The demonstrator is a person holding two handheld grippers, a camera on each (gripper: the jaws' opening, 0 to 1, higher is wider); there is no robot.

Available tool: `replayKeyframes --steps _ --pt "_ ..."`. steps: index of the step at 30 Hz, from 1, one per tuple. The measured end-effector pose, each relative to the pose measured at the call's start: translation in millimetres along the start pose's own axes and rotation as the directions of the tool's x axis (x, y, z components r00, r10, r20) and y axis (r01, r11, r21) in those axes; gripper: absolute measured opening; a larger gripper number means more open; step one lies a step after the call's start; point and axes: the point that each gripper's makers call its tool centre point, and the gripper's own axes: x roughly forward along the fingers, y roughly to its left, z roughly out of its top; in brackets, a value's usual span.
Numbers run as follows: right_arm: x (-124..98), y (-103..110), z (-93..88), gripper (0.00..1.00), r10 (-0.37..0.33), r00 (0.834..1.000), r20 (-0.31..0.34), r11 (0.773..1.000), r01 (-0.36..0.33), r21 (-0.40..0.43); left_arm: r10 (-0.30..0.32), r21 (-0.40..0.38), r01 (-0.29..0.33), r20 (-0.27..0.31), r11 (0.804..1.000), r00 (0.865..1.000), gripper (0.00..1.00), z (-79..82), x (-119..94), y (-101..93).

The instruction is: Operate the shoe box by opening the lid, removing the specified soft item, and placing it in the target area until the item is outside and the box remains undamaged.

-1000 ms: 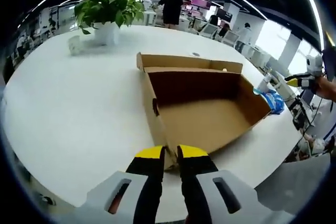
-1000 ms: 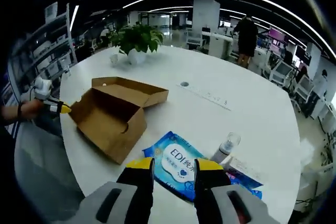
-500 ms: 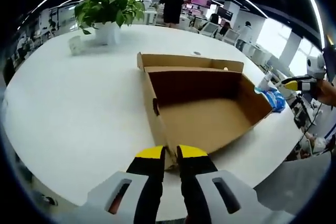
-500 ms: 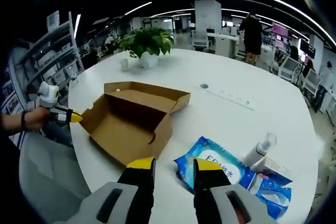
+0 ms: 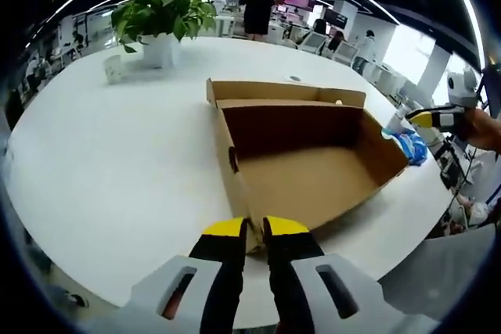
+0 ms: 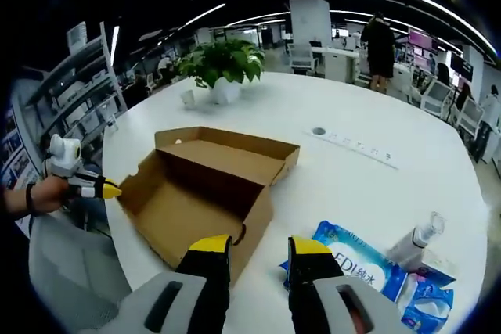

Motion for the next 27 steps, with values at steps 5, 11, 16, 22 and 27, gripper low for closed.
replayKeyframes --steps 5,11,16,22,27 --pt "18 2 14.4 0.25 0.009 1.000 0.008 1.000 -0.009 0.013 -0.002 -0.007 0.002 0.001 1.000 1.000 0.07 0.5 0 1.6" --pt "34 0 27.1 0.25 0.017 1.000 0.006 1.000 -0.017 0.012 -0.004 -0.012 0.004 0.001 1.000 1.000 0.07 1.1 3 3.8" --pt "49 -8 34.8 0.25 0.019 1.000 0.000 1.000 -0.019 0.012 -0.006 -0.018 0.006 0.002 1.000 1.000 0.07 0.9 3 2.9" --pt "65 -17 43.3 0.25 0.024 1.000 -0.008 0.999 -0.024 0.028 -0.006 -0.019 0.006 0.003 1.000 1.000 0.07 0.9 3 2.1" --pt "74 -18 51.9 0.25 0.023 1.000 -0.009 0.999 -0.023 0.048 -0.007 -0.022 0.007 0.003 1.000 1.000 0.07 0.3 1 0.4"
